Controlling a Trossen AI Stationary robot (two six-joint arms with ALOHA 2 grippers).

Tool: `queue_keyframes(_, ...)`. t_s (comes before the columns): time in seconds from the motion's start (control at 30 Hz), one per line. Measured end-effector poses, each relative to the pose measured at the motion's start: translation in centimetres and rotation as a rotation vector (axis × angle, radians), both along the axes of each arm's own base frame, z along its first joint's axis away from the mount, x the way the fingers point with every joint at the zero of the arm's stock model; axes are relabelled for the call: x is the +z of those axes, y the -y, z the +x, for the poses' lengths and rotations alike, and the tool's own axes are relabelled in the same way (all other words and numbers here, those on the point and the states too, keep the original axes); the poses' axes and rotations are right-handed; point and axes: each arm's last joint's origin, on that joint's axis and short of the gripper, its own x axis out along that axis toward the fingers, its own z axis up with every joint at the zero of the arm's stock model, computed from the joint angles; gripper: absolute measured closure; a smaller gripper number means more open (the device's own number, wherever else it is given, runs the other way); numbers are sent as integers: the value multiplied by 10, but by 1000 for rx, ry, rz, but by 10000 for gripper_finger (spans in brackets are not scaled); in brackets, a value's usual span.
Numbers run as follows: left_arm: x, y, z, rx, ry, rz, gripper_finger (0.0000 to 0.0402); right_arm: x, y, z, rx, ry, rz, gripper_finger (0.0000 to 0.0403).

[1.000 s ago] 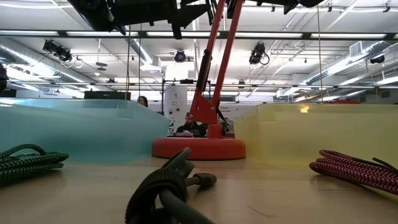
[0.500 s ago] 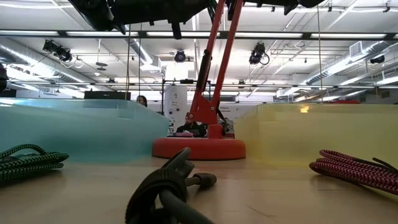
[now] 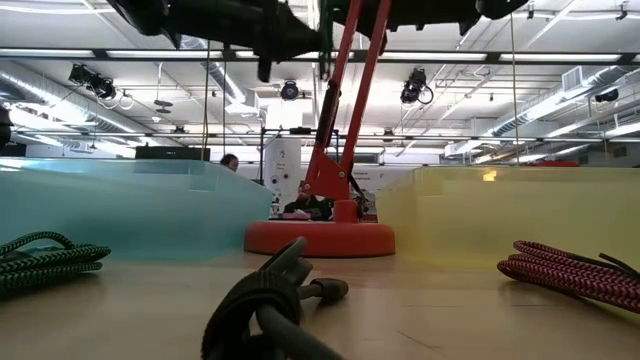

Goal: Pick & Place USB Port
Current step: Put the top green patterned charger cable into the blue bin

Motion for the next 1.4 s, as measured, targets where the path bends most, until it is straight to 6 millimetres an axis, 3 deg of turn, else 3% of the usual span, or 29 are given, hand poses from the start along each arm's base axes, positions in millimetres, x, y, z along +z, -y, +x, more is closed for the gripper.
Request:
queue_keyframes(0.3,10,4,-47,166,-224,-75,387,-14,24,-12,-85,-155,60,282)
queue_keyframes(0.67,-27,34,-91,277,-722,-314,387,-19,36,-18,-126,-200,77,289)
queue_keyframes(1.07,-44,74,-94,217,-867,-446,387,-21,38,-20,-132,-217,61,289)
queue_keyframes(1.4,-81,100,-73,207,-1037,-453,387,-29,40,-22,-227,-311,46,289)
